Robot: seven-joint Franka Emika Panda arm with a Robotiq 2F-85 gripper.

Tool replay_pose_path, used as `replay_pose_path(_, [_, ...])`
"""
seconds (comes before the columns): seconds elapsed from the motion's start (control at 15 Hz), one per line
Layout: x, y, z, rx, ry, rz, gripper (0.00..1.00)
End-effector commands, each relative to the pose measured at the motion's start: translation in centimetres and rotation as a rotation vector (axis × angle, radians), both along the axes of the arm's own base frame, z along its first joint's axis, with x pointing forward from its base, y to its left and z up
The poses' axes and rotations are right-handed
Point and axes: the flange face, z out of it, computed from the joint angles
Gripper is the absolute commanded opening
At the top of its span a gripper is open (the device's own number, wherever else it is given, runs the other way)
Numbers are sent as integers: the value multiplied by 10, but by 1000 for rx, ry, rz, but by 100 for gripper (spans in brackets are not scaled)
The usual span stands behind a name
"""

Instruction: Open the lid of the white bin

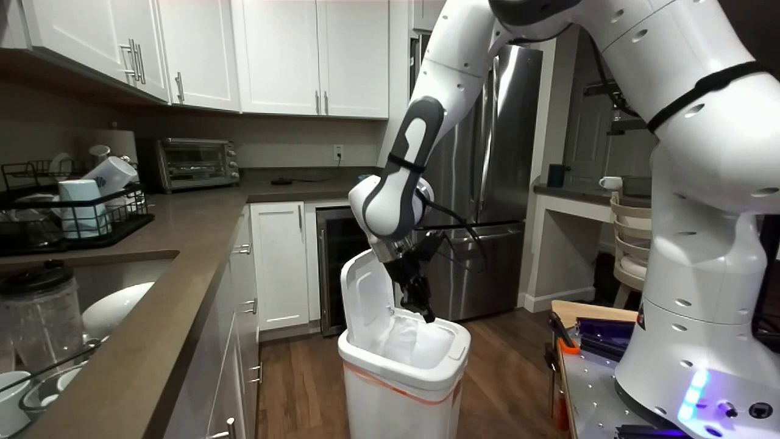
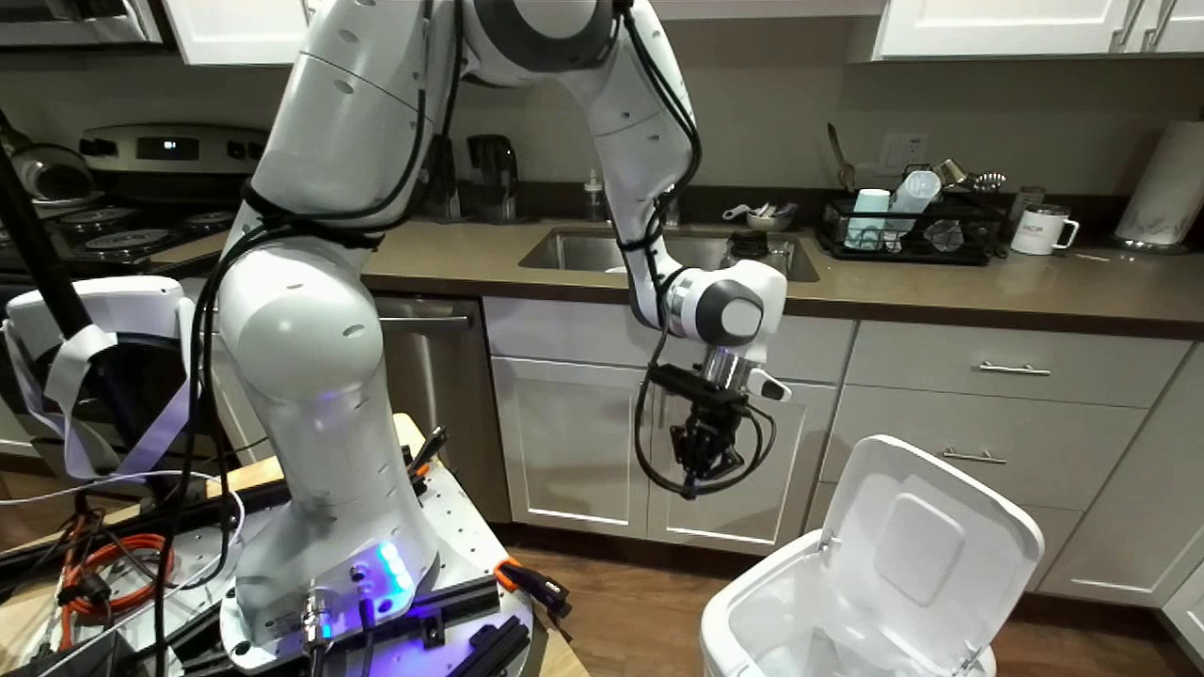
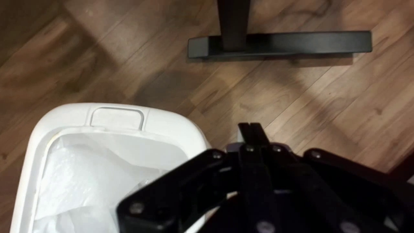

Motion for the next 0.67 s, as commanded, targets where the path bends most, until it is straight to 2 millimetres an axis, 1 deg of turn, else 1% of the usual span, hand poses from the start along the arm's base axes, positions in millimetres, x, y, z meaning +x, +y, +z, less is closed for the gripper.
replay_pose_path(0.0, [-6,22,52,83,107,-93,2])
replay_pose_path(0.13, [-7,31,71,122,159,-138,2])
replay_pose_path(0.27, [-10,37,81,150,188,-175,2])
replay_pose_path(0.33, [-12,40,85,163,192,-185,27])
replay_pose_path(0.4, [-15,43,88,173,190,-192,28])
replay_pose_path(0.47, [-7,39,78,149,183,-148,9])
replay_pose_path(0.6, [-8,41,80,158,183,-156,21])
